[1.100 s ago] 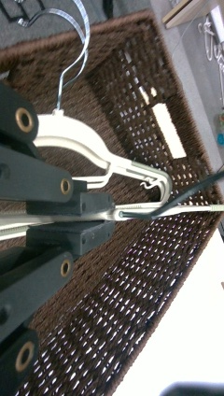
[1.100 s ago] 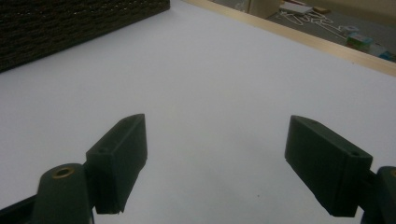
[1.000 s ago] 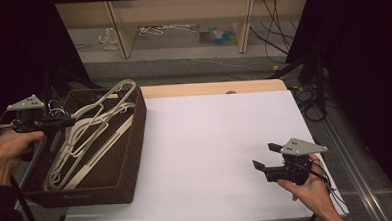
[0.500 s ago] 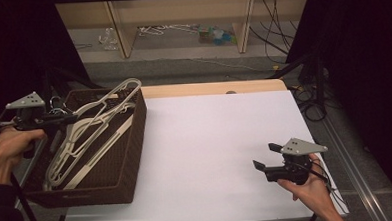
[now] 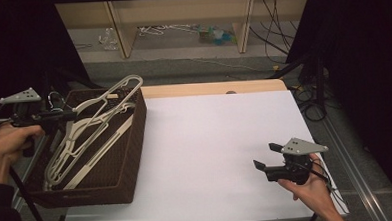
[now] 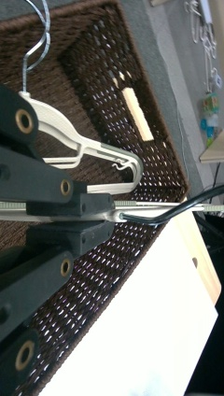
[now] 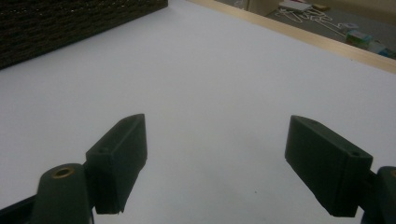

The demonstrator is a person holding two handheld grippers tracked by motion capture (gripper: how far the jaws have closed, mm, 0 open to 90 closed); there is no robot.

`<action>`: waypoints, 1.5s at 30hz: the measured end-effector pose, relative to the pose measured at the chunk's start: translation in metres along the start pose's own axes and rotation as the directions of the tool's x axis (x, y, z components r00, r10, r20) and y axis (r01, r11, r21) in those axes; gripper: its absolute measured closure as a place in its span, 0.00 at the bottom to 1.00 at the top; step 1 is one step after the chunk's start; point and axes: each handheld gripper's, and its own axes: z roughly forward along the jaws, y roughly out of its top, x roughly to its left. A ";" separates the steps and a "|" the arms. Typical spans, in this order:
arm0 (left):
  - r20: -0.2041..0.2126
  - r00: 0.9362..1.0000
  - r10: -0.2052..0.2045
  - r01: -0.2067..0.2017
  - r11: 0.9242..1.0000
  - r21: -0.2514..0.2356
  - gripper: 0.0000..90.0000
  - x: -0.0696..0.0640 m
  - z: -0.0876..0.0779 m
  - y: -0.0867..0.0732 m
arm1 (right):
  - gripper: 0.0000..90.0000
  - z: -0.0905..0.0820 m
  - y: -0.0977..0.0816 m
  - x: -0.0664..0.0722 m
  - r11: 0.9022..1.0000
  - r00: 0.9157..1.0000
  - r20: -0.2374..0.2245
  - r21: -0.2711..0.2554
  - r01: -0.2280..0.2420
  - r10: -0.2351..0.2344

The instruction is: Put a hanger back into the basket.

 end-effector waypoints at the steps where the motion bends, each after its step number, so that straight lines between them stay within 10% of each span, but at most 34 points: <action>1: -0.006 1.000 -0.013 0.013 1.000 -0.002 0.95 0.001 -0.001 0.000 | 0.24 0.000 0.000 0.000 1.000 1.000 -0.001 0.000 0.000 0.000; 19: 0.003 0.998 -0.058 0.058 0.996 0.070 0.95 0.002 -0.010 -0.018 | 0.24 0.001 0.000 0.000 1.000 1.000 -0.005 0.002 0.000 0.000; 32: -0.057 0.995 -0.082 0.089 0.988 0.126 0.95 0.009 0.017 -0.030 | 0.24 0.001 0.000 0.000 1.000 1.000 -0.005 0.004 0.004 -0.004; 39: -0.138 0.982 -0.130 0.145 0.984 0.107 0.93 0.017 0.028 -0.041 | 0.24 0.000 0.000 0.000 1.000 1.000 -0.004 0.004 -0.004 0.004; 45: -0.262 0.951 -0.163 0.199 0.973 0.120 0.86 0.022 0.028 -0.050 | 0.24 0.000 0.000 0.001 1.000 1.000 -0.004 0.003 0.001 -0.001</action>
